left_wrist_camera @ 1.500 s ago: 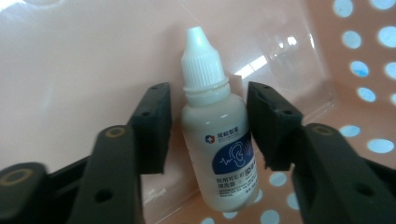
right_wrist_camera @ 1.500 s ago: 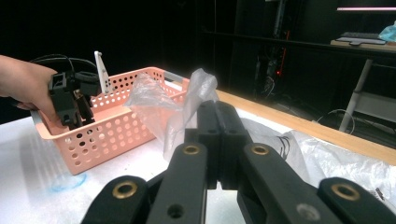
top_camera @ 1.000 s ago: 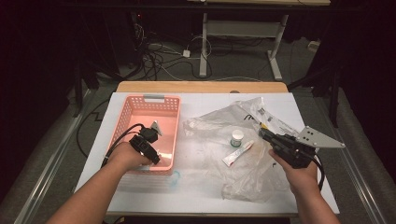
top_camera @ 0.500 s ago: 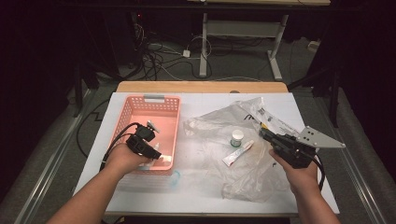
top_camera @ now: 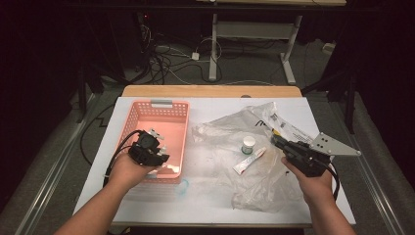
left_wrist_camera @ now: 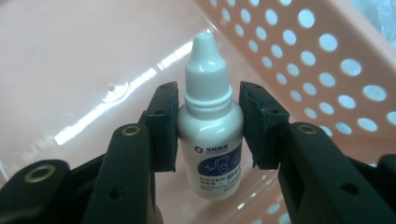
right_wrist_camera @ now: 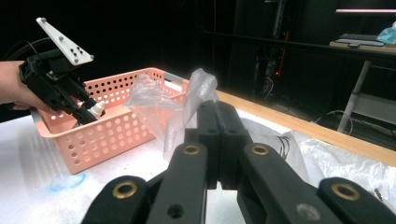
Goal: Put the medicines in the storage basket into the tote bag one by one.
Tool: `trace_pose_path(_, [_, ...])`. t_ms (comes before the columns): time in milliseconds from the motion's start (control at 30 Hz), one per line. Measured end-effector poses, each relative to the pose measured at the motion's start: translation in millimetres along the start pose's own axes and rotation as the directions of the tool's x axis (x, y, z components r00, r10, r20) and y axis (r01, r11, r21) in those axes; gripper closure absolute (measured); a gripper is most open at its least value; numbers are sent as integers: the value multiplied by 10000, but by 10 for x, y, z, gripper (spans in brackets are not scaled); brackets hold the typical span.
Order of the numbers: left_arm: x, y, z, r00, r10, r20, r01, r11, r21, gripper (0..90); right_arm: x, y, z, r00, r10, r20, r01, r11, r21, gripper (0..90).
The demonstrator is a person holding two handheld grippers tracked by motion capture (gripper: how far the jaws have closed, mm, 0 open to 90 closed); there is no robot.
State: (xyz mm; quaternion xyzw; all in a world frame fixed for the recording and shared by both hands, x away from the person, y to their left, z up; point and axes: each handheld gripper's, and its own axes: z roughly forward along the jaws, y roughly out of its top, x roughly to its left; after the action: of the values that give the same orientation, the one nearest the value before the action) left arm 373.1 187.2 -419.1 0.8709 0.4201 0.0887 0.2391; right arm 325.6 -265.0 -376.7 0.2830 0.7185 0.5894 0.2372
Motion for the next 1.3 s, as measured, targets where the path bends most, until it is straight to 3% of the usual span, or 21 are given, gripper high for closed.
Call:
trace_pose_path(267, [3,-57,-66,9999,-138,-76,131,9961,-869,579,9,4,-10,10000,-8,-3,8,10000,28,900])
trace_pose_path(467, [8,-101,-114,9994,-297,-199,262,9875,-1553,580,10,15,-18,10000,-30,25,30,10000,-21,900])
trace_pose_path(700, [-5,-134,-151,9996,-121,-261,64,9783,-2071,580,9,12,-17,10000,-37,23,38,10000,-45,900])
trace_pose_path(1033, [-49,-191,-233,9998,-118,-166,62,9537,-3006,580,18,0,2,10000,-82,-42,81,10000,-16,900])
trace_pose_path(1300, [-154,-192,-315,9999,-83,-83,43,9169,-3990,581,31,1,19,9999,-85,-87,85,10000,8,900])
